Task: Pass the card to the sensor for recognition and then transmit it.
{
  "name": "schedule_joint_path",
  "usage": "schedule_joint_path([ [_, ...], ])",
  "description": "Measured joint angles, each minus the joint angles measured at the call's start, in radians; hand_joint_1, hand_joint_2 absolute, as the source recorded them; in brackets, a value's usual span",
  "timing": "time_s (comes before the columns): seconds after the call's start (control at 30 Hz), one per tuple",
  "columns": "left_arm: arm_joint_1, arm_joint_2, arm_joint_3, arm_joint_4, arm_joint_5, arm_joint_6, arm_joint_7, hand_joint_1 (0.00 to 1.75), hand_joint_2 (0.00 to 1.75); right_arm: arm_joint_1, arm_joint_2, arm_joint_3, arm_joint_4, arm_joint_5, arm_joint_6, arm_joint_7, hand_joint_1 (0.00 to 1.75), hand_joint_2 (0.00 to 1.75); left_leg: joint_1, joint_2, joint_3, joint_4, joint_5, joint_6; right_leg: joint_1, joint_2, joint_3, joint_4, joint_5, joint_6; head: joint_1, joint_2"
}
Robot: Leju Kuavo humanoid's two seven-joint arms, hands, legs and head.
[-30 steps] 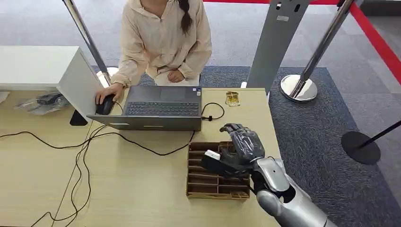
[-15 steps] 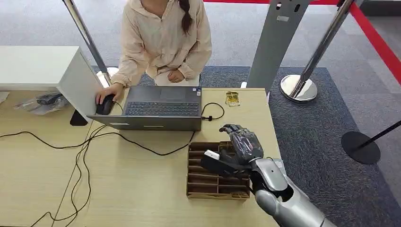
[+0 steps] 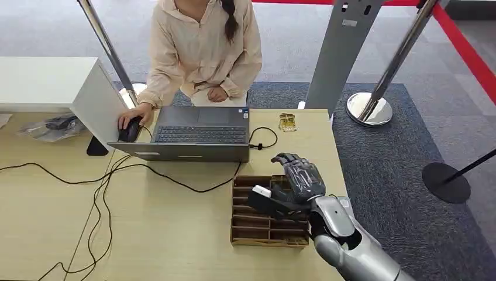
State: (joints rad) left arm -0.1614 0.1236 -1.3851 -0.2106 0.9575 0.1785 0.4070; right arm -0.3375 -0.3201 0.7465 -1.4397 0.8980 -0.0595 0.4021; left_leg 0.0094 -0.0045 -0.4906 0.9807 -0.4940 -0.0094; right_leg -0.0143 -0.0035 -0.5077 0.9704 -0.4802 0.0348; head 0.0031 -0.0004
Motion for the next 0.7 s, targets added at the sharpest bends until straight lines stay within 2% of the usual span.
schedule_joint_path([
  [0.2,0.0,0.0,0.0,0.0,0.0,0.0,0.0,0.0,0.0,0.0,0.0,0.0,0.001,0.003,-0.002,0.0,0.65,1.75,0.0,0.0,0.0,0.0,0.0,0.0,0.0,0.0,0.0,0.0,0.0,0.0,0.0,0.0],
  [0.23,0.0,0.0,0.0,0.0,0.0,0.0,0.0,0.0,0.0,0.0,0.0,0.0,0.002,0.003,-0.003,0.0,0.79,1.75,0.0,0.0,0.0,0.0,0.0,0.0,0.0,0.0,0.0,0.0,0.0,0.0,0.0,0.0],
  [0.3,0.0,0.0,0.0,0.0,0.002,0.0,0.0,0.0,0.0,0.0,0.0,0.0,0.003,0.003,-0.003,0.0,1.4,1.75,0.0,0.0,0.0,0.0,0.0,0.0,0.0,0.0,0.0,0.0,0.0,0.0,0.0,0.0],
  [0.37,0.0,0.0,0.0,0.0,0.002,0.0,0.0,0.0,0.0,0.0,0.0,0.001,0.005,0.006,-0.003,0.0,1.75,1.75,0.0,0.0,0.0,0.0,0.0,0.0,0.0,0.0,0.0,0.0,0.0,0.0,0.0,0.0],
  [0.7,0.0,0.003,0.0,0.0,0.003,-0.001,0.0,0.0,0.0,0.001,0.002,0.003,0.006,0.011,-0.006,-0.001,1.75,1.75,0.0,0.0,0.0,0.0,0.0,0.0,0.0,0.0,0.0,0.0,0.0,0.0,0.0,0.0],
])
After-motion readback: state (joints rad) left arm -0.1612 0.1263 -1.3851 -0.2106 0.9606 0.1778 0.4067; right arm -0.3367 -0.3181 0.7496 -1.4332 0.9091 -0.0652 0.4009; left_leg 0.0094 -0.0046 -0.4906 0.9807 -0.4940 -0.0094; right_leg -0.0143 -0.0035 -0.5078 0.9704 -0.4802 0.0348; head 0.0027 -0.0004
